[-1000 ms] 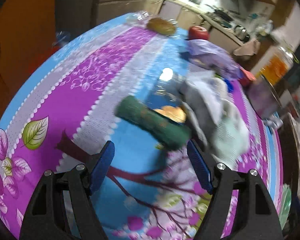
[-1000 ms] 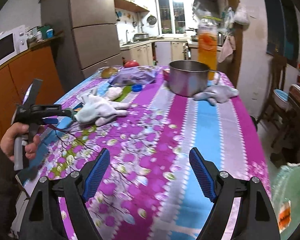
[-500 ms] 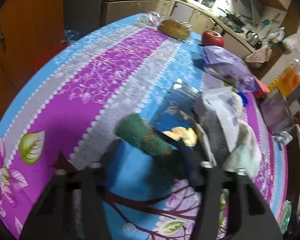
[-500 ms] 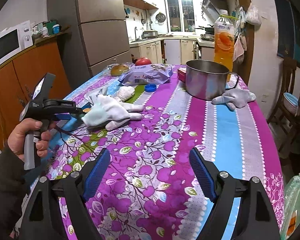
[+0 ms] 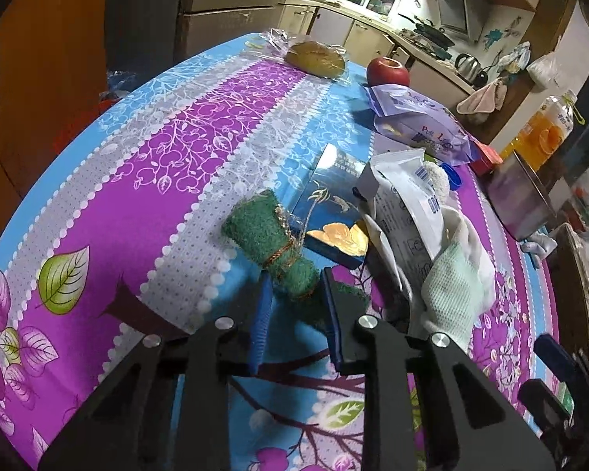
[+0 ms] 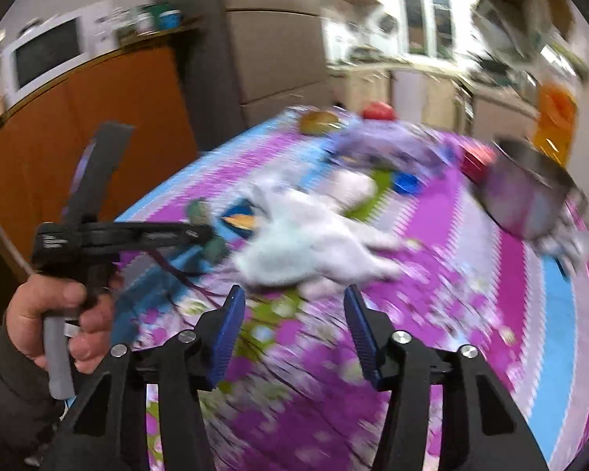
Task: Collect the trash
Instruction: 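Grasp the green scrubber with the left tool while the right tool grasps a white glove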
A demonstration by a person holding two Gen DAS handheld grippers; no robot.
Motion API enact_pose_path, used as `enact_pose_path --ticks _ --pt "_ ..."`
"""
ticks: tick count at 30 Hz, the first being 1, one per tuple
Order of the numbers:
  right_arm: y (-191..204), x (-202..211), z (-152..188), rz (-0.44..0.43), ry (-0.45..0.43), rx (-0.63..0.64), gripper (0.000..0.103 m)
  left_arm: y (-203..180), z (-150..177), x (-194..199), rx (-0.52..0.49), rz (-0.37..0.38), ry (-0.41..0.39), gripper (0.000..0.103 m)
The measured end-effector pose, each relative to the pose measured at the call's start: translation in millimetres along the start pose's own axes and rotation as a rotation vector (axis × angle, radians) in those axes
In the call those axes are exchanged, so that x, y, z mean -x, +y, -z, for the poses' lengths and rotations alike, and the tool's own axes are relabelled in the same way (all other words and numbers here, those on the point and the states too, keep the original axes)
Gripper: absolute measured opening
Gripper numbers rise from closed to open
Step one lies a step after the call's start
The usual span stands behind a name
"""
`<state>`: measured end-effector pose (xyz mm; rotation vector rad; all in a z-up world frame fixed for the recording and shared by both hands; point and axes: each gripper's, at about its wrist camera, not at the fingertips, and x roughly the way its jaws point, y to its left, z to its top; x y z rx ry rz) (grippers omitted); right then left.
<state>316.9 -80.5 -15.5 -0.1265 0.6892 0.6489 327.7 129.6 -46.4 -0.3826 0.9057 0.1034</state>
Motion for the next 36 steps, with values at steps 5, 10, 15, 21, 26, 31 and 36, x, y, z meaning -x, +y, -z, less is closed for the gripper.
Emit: enact_pose_path --ticks 5,10,15,21,26,31,36 --pt "-43.8 -11.2 -7.0 0.077 0.016 -0.086 0.036 5.4 1.0 0.9 -0.013 0.040 0.009 0.024" --pt "-86.2 -42.7 -5.0 0.092 0.091 -0.014 0.030 7.6 1.1 -2.5 -0.015 0.066 0.014 0.025" --pt "-80.1 -75.2 -4.7 0.079 0.158 0.180 0.029 9.1 -0.2 -4.2 -0.018 0.091 0.022 0.025" --pt "-78.9 -89.1 -16.5 -0.009 0.168 0.294 0.029 9.4 -1.9 -6.2 -0.017 0.105 0.026 0.025" --pt "-73.2 -89.2 -16.2 -0.064 0.162 0.344 0.029 8.7 -2.0 -7.0 -0.018 0.108 0.023 0.025" --pt "-68.0 -76.3 -13.6 -0.069 0.125 0.312 0.008 5.6 -0.8 -5.2 -0.023 0.113 0.011 0.025" --pt "-58.7 -28.4 -11.6 -0.048 -0.001 0.201 0.007 -5.6 3.5 11.4 -0.075 0.105 -0.050 0.018"
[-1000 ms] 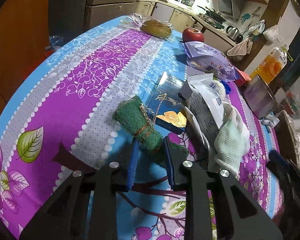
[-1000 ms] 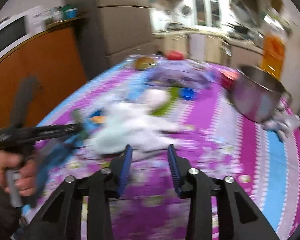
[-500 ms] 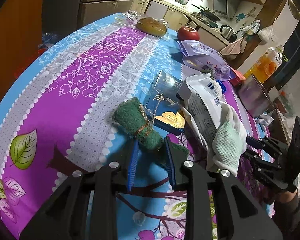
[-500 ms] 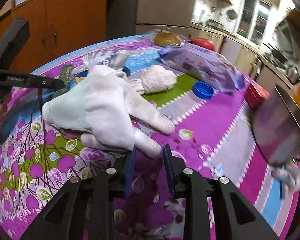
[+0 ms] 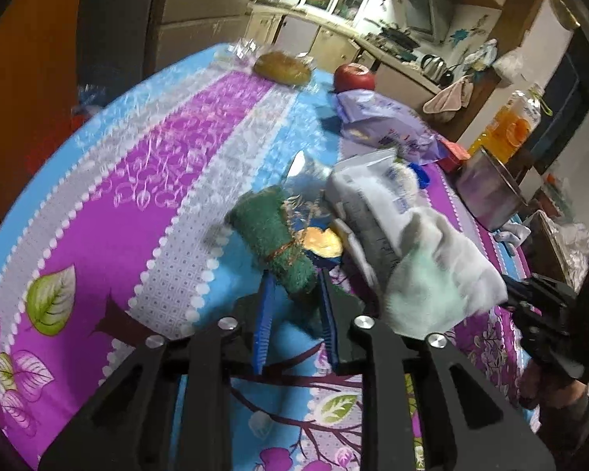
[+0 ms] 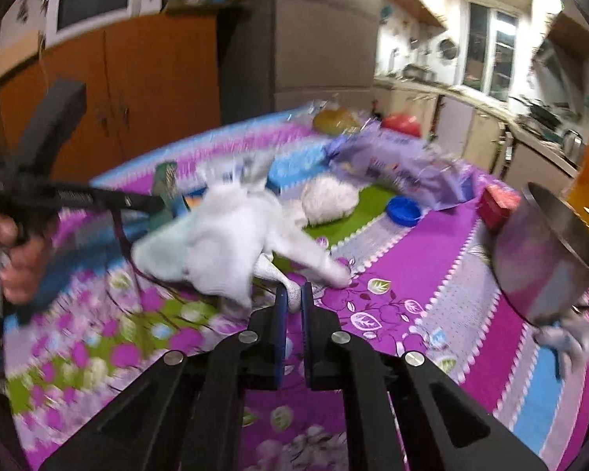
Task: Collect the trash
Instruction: 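Grasp the green scrubber with the left tool while the right tool grasps a white glove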
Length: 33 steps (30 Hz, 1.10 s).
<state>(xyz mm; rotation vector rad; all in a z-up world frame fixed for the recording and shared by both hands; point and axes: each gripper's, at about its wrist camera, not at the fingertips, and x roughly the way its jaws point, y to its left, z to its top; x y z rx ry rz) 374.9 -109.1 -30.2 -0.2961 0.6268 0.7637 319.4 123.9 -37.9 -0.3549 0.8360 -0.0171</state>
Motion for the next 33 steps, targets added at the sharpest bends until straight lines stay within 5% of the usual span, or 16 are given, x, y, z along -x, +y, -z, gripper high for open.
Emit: enact_pose_path --ticks 10,16,17,18,20,26,28,30,33 --pt "25.4 98.0 -19.6 0.125 -0.245 -0.164 0.007 -33.4 2.7 34.5 -0.096 0.003 -0.099 0.006" --pt "35.3 145.7 -23.4 0.163 -0.320 -0.182 0.007 -11.8 4.7 33.7 -0.099 0.040 -0.059 0.008" --pt "36.7 150.2 -21.3 0.169 -0.315 -0.180 0.007 -4.9 6.7 33.8 -0.108 0.030 -0.056 0.020" --pt "37.7 153.2 -19.3 0.177 -0.313 -0.181 0.007 -0.9 8.6 33.8 -0.111 0.018 -0.051 0.042" --pt "37.3 154.4 -14.8 0.190 -0.309 -0.198 0.007 3.4 13.1 33.2 -0.102 0.004 -0.051 0.066" --pt "33.8 145.4 -4.1 0.183 -0.286 -0.258 0.007 -12.4 10.4 4.5 -0.115 -0.011 -0.010 0.070" --pt "34.4 141.8 -3.2 0.180 -0.287 -0.265 0.007 -14.1 9.0 -7.1 -0.105 -0.033 0.007 0.066" --pt "36.5 139.3 -3.3 0.177 -0.287 -0.263 0.007 -14.7 8.7 -18.8 -0.095 -0.045 0.041 0.040" --pt "42.5 135.6 -3.5 0.173 -0.283 -0.260 0.007 -16.5 11.0 -20.1 -0.099 -0.054 0.043 0.016"
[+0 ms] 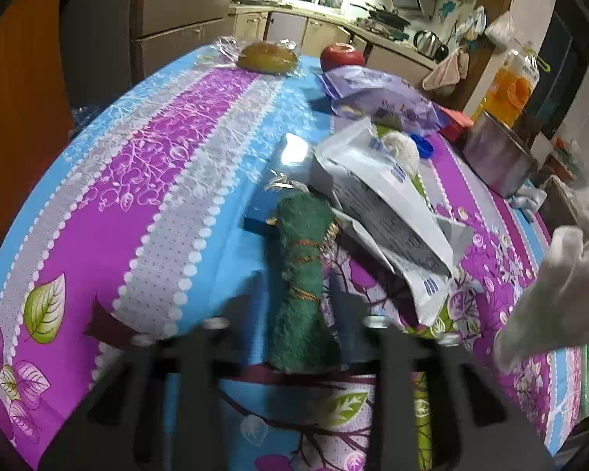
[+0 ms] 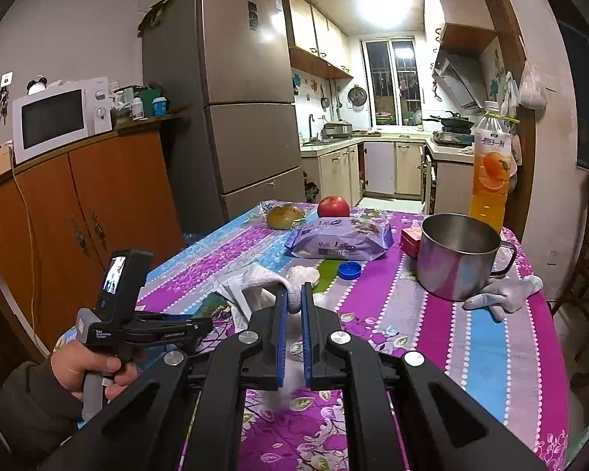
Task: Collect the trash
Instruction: 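Grasp the green scrubber with the left tool while the right tool grasps a white glove, then lift the scrubber and glove and carry them over the green bin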
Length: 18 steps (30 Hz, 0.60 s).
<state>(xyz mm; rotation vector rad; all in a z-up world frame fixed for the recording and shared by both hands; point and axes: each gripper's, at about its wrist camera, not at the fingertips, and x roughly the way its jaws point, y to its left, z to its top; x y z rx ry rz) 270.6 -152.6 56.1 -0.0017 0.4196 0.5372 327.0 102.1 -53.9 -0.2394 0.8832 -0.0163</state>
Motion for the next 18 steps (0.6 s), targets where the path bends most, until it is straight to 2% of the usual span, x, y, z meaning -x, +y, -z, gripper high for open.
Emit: enact_pose_path --ticks 6,12,18 --pt "5.1 -2.0 2.6 0.019 -0.005 -0.025 0.007 -10.4 6.5 31.3 -0.015 -0.050 -0.108 0.015" --pt "7.4 5.1 2.8 0.068 -0.022 -0.060 0.007 -51.2 11.6 88.1 -0.087 -0.030 -0.250 0.015" --pt "8.1 21.3 -0.6 0.121 -0.043 -0.059 0.007 -93.7 17.2 124.4 -0.166 -0.012 -0.331 0.015"
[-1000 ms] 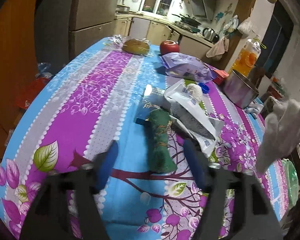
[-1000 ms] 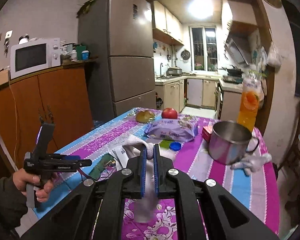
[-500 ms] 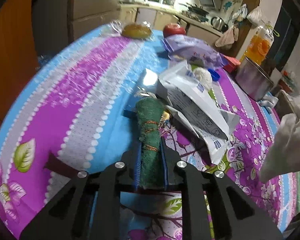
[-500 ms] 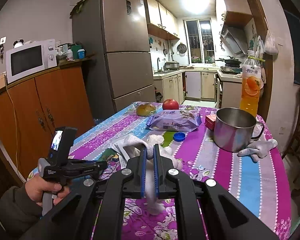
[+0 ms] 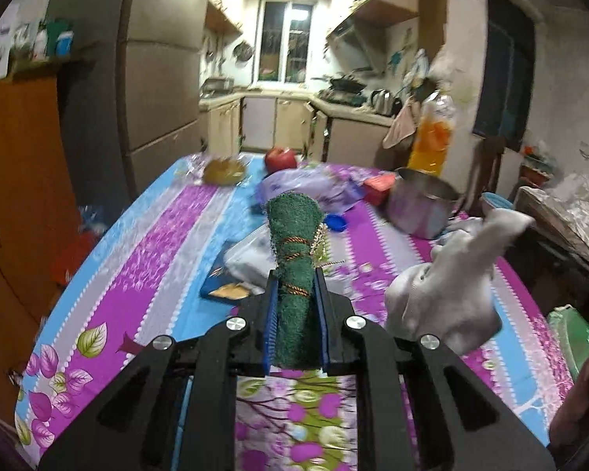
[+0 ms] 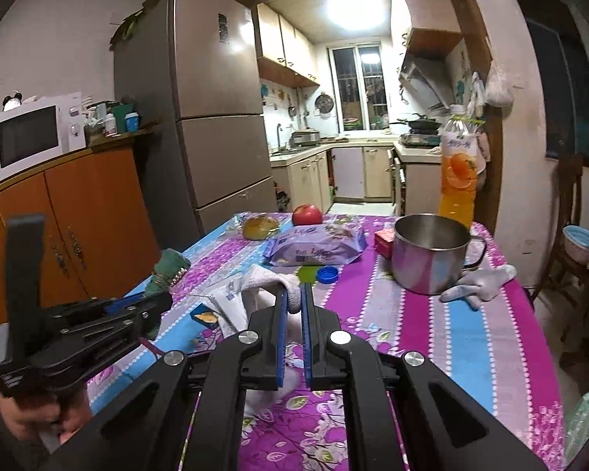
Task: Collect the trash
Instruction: 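Lift the scrubber and glove and carry them over the green bin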
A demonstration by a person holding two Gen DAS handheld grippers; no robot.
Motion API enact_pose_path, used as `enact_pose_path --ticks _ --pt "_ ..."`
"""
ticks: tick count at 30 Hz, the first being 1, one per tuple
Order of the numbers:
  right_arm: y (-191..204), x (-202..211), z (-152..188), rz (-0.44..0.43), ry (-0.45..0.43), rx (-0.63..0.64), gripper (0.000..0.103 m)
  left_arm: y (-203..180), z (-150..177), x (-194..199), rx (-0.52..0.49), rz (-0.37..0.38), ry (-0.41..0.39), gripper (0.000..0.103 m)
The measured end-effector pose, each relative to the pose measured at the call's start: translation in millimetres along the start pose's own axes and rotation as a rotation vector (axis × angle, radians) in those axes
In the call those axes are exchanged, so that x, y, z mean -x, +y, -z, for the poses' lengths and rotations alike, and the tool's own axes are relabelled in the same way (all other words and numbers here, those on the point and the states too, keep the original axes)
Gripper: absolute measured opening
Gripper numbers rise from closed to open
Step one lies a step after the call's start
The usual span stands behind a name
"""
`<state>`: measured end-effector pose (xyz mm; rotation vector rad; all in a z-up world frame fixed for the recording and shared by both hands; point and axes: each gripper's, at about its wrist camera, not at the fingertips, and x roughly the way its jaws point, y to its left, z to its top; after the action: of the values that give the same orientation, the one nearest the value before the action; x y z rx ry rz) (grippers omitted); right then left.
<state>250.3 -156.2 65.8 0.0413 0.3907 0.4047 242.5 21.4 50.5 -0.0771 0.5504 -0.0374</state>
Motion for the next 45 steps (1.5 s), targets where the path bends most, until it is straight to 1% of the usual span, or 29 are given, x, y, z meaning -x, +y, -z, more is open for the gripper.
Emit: enact_pose_path --ticks 6,20,25,32,45 --pt "-9.5 20.9 -1.5 0.056 -0.013 -0.005 0.007 -28.0 -4.6 14.9 -0.032 0.043 -0.030 0.015" --pt "-47.2 84.1 -1.7 0.184 -0.052 -0.048 0.007 -84.6 -10.8 29.0 -0.085 0.133 -0.057 0.015" --pt "-66.8 116.0 -0.1 0.244 -0.070 -0.059 0.007 -108.5 -10.4 30.5 -0.109 0.173 -0.058 0.015" --pt "-96.9 162.8 4.9 0.335 -0.089 -0.077 0.007 -153.6 -6.1 30.0 -0.156 0.236 -0.048 0.015" --pt "-158.4 237.0 25.5 0.478 -0.098 -0.123 0.007 -235.4 6.7 32.9 -0.233 0.350 -0.027 0.015"
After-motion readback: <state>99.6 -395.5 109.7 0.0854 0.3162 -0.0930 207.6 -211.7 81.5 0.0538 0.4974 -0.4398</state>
